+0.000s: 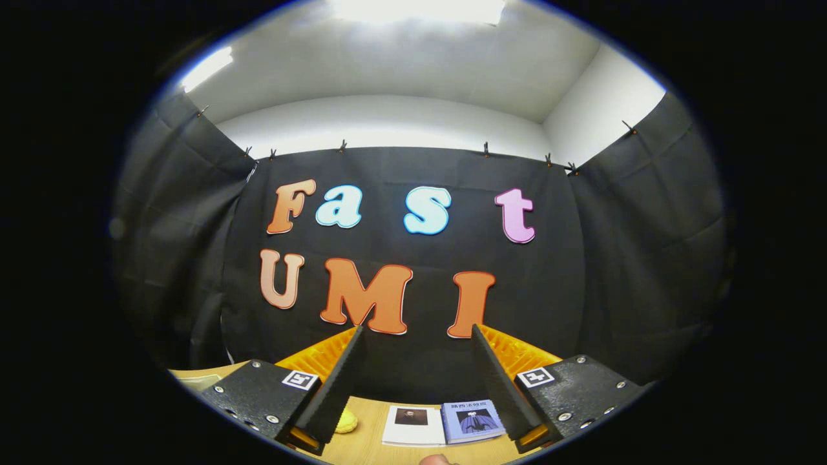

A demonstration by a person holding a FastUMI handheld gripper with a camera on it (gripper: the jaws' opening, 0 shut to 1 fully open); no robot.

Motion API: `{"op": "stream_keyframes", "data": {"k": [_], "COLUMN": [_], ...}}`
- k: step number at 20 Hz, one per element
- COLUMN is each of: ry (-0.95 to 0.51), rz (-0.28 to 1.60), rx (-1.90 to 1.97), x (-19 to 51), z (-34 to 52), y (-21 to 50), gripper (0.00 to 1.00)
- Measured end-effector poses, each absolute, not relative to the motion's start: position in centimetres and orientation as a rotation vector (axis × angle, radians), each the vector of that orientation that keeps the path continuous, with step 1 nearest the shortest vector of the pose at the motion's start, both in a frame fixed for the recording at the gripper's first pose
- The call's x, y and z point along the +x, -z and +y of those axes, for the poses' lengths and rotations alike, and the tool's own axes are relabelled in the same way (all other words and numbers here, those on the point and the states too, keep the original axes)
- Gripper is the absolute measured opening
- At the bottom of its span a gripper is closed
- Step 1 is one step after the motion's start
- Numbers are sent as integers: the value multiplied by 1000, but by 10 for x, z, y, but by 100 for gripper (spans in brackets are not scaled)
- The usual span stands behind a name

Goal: Open the storage box then place both shoes into the box .Put the left shoe in first, then the right shoe, with the right side of both shoes facing outward in a uniform manner.

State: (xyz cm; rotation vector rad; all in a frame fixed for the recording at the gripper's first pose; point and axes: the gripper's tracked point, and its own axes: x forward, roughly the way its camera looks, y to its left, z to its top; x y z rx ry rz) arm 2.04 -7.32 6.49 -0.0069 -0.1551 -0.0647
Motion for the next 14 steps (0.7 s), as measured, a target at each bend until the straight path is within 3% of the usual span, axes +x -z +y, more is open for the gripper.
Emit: {"op": "stream_keyframes", "data": {"k": [14], "ry": [79], "rz": [-129], "rx": [66], "x": [8], "z": [-87], "y": [-54], "gripper": [97]}}
